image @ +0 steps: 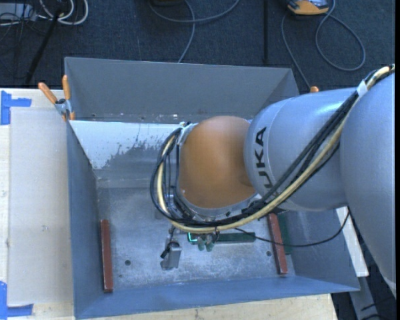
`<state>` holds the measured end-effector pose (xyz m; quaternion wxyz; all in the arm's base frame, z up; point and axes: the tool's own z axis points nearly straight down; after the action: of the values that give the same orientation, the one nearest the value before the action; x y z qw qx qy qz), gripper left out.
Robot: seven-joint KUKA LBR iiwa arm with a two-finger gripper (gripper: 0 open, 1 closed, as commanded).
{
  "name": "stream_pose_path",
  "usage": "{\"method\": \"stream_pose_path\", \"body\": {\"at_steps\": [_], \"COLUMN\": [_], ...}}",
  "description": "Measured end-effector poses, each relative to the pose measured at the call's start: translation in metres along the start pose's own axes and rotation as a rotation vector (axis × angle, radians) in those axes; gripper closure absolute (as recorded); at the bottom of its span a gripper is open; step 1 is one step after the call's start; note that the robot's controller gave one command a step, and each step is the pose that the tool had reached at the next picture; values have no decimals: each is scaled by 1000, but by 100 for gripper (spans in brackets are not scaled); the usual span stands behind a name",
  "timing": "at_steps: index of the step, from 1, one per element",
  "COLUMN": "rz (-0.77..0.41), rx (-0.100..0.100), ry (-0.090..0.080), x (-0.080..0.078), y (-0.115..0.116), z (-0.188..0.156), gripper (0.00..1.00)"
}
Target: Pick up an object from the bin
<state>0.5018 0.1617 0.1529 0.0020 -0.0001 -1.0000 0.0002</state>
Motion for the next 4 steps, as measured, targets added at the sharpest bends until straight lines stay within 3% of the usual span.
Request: {"method": "stream_pose_path", "body": {"at_steps": [1,2,3,4], "rz": [3,4,-183,-247], "rx": [0,0,2,4], "ry": [-2,-1,4,-7], "x": [-1,-1,6,-40], "y": [-1,-1,-52,-199], "z": [-1,-1,78,62], "gripper": [100,0,0,0]}}
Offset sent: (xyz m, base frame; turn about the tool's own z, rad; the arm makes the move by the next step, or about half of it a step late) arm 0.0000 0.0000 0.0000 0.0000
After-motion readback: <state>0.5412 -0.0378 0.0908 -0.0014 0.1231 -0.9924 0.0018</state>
